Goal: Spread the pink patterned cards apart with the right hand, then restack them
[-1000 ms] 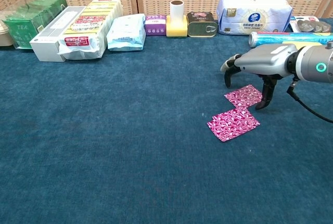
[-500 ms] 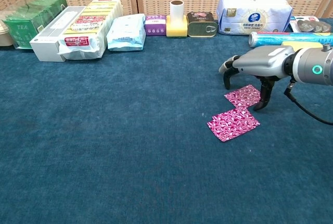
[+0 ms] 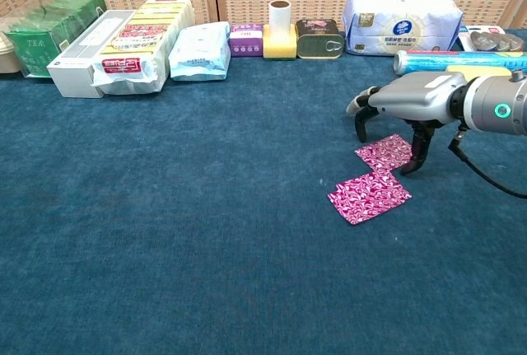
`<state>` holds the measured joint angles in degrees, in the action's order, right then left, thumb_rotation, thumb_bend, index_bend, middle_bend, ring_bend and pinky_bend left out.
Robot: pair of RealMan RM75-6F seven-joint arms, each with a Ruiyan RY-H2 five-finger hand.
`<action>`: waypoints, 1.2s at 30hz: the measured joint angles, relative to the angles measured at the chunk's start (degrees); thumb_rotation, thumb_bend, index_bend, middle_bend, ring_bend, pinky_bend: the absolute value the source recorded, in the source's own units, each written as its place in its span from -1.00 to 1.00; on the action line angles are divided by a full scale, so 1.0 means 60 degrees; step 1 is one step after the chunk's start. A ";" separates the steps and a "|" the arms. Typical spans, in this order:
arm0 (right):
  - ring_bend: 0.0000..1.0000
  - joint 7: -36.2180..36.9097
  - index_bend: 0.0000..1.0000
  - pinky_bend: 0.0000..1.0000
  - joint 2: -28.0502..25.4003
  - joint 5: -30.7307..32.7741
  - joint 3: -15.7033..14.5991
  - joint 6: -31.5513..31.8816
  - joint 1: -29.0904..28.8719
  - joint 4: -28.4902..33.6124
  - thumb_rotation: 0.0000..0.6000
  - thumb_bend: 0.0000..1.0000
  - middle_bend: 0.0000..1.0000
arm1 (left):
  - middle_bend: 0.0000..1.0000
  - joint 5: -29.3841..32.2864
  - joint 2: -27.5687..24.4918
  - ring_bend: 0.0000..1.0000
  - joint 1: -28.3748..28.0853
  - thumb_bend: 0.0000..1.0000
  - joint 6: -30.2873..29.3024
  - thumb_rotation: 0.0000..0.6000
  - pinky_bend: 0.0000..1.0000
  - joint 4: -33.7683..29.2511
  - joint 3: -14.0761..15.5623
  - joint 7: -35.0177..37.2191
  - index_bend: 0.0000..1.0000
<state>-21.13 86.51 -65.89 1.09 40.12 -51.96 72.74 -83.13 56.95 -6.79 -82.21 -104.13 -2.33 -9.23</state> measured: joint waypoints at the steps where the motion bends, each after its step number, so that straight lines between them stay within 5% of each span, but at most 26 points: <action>1: -0.94 -0.0001 -0.37 -0.60 0.0003 -0.0008 0.0011 -0.0008 0.0005 -0.0012 1.00 -0.60 -0.82 | -1.00 0.0000 0.0000 -1.00 -0.0004 -0.73 0.0007 1.00 -0.86 -0.0001 0.0001 -0.0005 -1.00; 36: -0.93 0.0117 -0.17 -0.60 0.0144 -0.0291 0.0131 -0.0037 0.0207 -0.0250 1.00 -0.57 -0.79 | -1.00 0.0001 0.0000 -1.00 -0.0012 -0.73 0.0012 1.00 -0.86 0.0000 0.0003 0.0000 -1.00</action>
<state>-20.43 87.38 -67.63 1.88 39.90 -50.71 71.23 -83.13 56.95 -6.86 -82.14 -104.13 -2.31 -9.23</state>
